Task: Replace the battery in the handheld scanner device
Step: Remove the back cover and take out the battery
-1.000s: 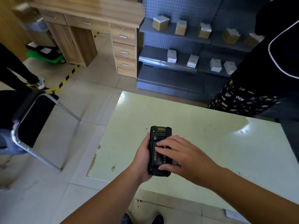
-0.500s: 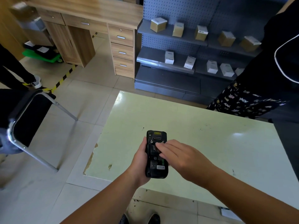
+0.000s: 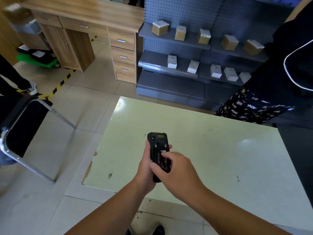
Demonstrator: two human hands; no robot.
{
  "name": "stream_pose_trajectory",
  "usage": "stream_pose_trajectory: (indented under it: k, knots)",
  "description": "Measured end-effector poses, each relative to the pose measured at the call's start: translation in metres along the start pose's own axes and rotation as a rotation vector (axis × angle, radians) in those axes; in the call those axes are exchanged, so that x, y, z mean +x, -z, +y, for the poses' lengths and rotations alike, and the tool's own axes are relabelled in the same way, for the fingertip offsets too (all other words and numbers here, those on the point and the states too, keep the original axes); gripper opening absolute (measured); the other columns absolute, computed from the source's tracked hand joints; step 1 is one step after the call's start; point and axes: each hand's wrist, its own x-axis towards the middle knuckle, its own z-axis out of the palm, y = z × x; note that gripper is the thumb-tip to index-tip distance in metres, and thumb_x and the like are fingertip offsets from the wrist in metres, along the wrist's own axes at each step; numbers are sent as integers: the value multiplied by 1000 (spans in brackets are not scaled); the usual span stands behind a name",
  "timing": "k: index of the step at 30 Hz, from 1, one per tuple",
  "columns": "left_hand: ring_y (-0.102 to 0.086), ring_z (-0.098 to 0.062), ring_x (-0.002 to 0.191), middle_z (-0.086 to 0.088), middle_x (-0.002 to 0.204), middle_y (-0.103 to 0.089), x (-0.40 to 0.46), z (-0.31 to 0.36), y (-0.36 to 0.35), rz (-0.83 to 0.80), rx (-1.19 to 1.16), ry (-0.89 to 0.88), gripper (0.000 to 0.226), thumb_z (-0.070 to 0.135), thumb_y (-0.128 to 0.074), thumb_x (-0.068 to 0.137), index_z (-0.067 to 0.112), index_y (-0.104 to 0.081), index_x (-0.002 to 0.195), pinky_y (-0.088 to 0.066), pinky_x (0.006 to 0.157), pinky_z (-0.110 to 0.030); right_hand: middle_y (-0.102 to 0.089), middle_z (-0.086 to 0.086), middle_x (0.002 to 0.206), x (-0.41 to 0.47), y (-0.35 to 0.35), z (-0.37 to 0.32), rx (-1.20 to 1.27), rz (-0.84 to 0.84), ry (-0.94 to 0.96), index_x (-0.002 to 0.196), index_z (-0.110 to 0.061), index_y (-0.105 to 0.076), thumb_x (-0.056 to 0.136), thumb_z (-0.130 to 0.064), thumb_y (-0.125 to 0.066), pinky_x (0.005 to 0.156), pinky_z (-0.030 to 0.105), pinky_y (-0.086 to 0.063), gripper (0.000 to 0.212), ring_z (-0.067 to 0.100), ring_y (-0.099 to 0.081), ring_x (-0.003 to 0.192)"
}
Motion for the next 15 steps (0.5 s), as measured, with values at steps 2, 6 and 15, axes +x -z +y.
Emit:
stream_pose_trajectory:
  k: [2, 6, 15]
  knots:
    - [-73, -20, 107, -5, 119, -76, 0, -2, -1, 8, -4, -11, 78, 73, -27, 96, 17, -75, 121, -53, 95, -36, -59, -3, 110, 7, 2, -3, -34, -71, -102, 120, -25, -65, 85, -45, -72, 87, 28, -53, 41, 14, -60, 100]
    - [-73, -15, 104, 5, 115, -78, 1, -6, -2, 12, 65, 28, 73, 76, -27, 94, 28, -76, 119, -56, 77, -35, -55, 3, 117, 21, 5, -1, 27, -242, -265, 120, -29, -58, 72, -40, -67, 85, 37, -59, 51, 18, -62, 100]
    - [-70, -26, 108, -12, 126, -74, 14, -13, -2, 55, 111, 24, 70, 78, -32, 92, 28, -74, 120, -54, 75, -35, -40, 4, 117, 31, 1, 16, -114, -301, -307, 125, -31, -44, 78, -19, -76, 68, 31, -58, 58, 22, -64, 88]
